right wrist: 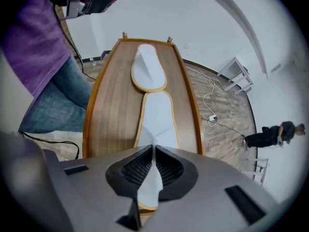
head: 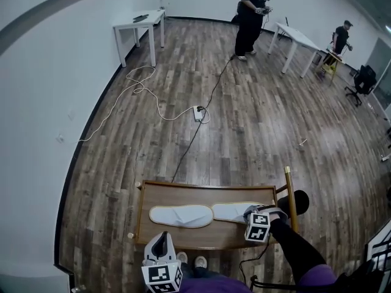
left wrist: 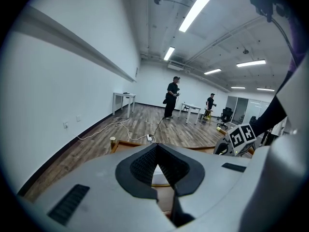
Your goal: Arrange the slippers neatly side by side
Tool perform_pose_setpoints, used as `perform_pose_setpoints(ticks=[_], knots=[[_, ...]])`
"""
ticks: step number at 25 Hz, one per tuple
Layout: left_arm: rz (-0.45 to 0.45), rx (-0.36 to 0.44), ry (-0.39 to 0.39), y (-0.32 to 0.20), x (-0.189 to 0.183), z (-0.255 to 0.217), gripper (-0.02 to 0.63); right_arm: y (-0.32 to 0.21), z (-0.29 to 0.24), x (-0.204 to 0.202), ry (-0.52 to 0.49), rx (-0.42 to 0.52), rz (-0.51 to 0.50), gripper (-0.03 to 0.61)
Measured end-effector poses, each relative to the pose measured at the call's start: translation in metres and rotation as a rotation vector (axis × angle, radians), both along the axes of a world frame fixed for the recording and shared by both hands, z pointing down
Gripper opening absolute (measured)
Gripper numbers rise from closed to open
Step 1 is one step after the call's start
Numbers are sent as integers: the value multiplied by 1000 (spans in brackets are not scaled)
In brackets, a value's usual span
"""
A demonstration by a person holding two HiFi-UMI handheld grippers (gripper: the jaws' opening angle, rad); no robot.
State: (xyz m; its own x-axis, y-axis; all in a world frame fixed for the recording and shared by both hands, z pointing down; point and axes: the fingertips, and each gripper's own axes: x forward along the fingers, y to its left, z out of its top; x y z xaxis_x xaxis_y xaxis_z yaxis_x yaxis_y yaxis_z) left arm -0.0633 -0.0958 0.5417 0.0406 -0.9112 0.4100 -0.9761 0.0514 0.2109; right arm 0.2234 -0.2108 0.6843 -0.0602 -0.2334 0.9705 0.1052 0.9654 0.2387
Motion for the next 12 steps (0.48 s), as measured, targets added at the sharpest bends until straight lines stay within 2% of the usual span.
perform_pose_setpoints(ticks=[3, 6, 10, 12], knots=[[50, -2, 17, -7, 9, 2, 2, -4, -6, 1, -48, 1, 54, 16], [144, -14, 7, -18, 24, 6, 2, -12, -20, -3, -130, 30, 134, 25], [316, -67, -112, -38, 46, 33, 3, -24, -64, -28, -427, 118, 365, 25], [433, -117, -179, -46, 57, 55, 64, -20, -85, -41, -587, 127, 499, 25]])
